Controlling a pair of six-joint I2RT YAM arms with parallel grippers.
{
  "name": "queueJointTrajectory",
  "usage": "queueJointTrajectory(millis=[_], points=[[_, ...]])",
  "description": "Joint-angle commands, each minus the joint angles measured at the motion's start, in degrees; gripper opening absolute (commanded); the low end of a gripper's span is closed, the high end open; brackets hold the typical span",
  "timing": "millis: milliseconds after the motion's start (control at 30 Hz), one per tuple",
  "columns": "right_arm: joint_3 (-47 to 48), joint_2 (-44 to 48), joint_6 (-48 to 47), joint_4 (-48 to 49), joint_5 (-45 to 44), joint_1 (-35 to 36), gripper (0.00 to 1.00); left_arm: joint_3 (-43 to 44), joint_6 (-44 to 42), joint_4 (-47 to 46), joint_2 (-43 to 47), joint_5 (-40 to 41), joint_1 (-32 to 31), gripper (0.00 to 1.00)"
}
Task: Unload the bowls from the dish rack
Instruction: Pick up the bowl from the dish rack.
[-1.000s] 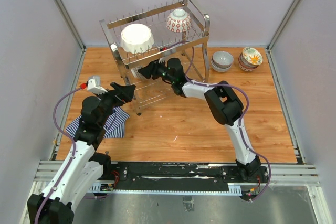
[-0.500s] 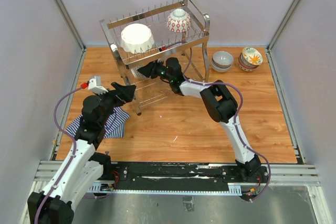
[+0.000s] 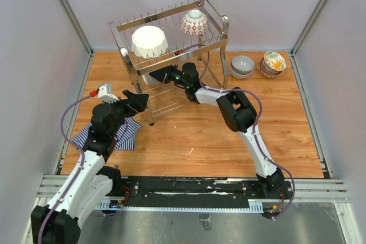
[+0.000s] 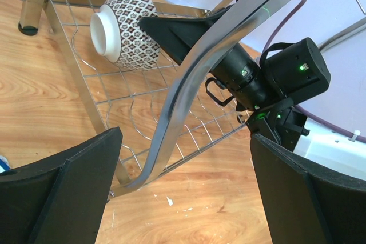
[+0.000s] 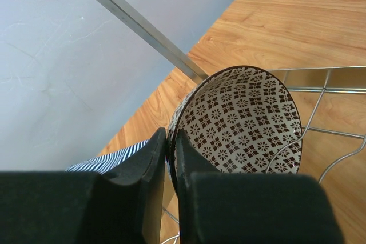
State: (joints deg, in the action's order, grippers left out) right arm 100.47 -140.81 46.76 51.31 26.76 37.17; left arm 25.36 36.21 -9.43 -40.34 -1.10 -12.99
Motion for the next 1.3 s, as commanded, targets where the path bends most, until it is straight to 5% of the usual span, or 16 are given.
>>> queueJointTrajectory(millis=[0, 567, 1267], points=[[1.45, -0.51, 1.12, 4.24, 2.29, -1.31, 0.01, -0.47, -0.73, -2.52, -0.09, 0.48, -0.45, 1.0], [-6.66, 8.83, 3.16, 12.34, 2.27, -1.48, 0.01, -0.54, -0.17, -2.11, 1.12, 0.22, -0.45, 1.0], [-4.49, 8.8, 6.53, 8.89, -1.85, -1.62, 0.01, 0.23, -0.56, -0.4, 2.6, 0.37, -0.43, 1.0]])
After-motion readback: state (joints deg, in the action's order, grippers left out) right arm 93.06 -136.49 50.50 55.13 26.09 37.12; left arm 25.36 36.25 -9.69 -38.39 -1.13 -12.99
